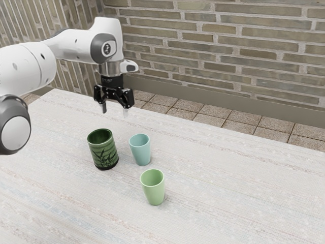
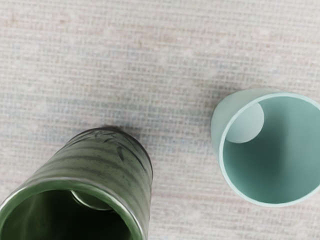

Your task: Place the left cup onto the right cup

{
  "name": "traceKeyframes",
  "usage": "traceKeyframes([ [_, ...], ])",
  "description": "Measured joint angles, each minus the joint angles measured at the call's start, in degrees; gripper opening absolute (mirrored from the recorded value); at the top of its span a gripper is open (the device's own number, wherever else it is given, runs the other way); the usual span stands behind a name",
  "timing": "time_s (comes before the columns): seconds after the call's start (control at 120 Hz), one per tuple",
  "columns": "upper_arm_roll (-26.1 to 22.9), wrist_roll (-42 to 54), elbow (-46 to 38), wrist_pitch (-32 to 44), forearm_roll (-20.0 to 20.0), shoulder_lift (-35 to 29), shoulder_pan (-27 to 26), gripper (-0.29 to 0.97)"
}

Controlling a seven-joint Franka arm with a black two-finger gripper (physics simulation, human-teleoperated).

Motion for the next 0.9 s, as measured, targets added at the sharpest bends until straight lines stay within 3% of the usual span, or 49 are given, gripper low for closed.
traceKeyframes([
  [0.375,-3.7,-0.7,-2.9,8.3,0.1,2.6,0.0,0.68],
  [0.9,-3.9,-0.9,-7.9,16.0,0.3,5.5,0.9,0.68],
])
